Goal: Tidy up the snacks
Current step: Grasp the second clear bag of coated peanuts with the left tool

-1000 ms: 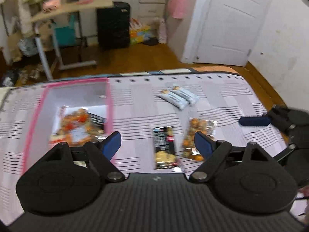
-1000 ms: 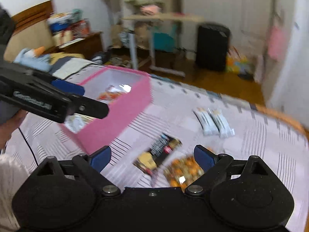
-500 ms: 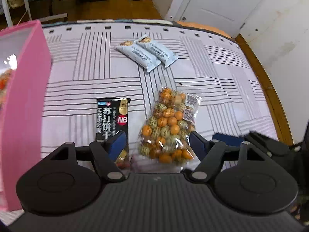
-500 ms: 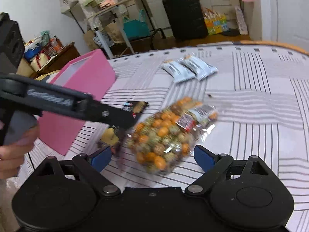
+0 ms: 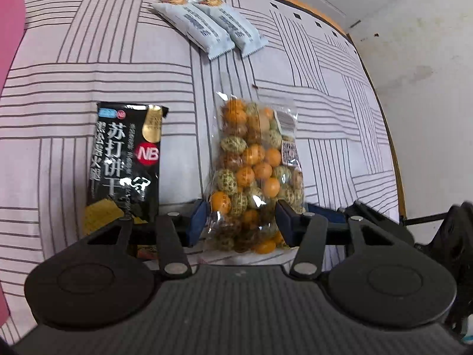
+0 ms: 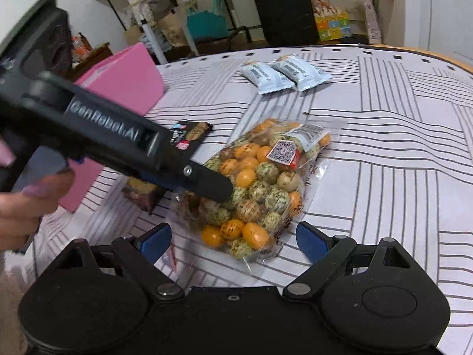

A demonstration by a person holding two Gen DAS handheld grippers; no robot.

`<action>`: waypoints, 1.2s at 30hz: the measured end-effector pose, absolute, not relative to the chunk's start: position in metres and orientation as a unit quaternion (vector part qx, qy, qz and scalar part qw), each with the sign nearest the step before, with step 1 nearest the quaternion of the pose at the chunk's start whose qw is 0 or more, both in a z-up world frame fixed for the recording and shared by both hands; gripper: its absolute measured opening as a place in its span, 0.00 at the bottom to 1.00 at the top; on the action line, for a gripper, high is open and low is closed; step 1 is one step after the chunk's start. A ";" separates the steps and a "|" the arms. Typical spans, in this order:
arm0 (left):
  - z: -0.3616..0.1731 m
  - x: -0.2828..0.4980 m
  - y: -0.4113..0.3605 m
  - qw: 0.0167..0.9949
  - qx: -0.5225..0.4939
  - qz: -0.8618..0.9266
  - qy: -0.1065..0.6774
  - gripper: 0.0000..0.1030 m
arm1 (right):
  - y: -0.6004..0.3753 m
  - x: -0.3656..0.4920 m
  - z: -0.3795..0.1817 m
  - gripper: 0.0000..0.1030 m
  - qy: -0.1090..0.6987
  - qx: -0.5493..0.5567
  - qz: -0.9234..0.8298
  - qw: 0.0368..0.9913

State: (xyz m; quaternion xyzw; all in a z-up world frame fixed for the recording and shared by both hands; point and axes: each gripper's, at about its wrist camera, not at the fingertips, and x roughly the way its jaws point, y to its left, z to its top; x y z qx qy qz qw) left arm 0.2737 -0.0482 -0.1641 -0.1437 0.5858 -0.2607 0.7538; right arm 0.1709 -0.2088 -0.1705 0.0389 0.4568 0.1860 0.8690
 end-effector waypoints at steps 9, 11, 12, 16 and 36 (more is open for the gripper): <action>-0.168 0.261 -0.051 0.772 -0.137 -0.282 0.553 0.48 | -0.189 0.172 -0.180 1.00 0.425 -0.026 0.145 0.893; -0.170 0.260 -0.051 0.773 -0.139 -0.280 0.551 0.48 | -0.190 0.170 -0.183 1.00 0.417 -0.023 0.144 0.897; -0.171 0.259 -0.051 0.774 -0.139 -0.279 0.551 0.48 | -0.191 0.169 -0.183 1.00 0.415 -0.022 0.145 0.898; -0.170 0.255 -0.055 0.784 -0.124 -0.277 0.542 0.48 | -0.190 0.170 -0.184 1.00 0.416 -0.023 0.145 0.897; -0.152 0.235 -0.072 0.803 -0.068 -0.267 0.529 0.47 | -0.190 0.159 -0.171 0.97 0.427 0.009 0.138 0.894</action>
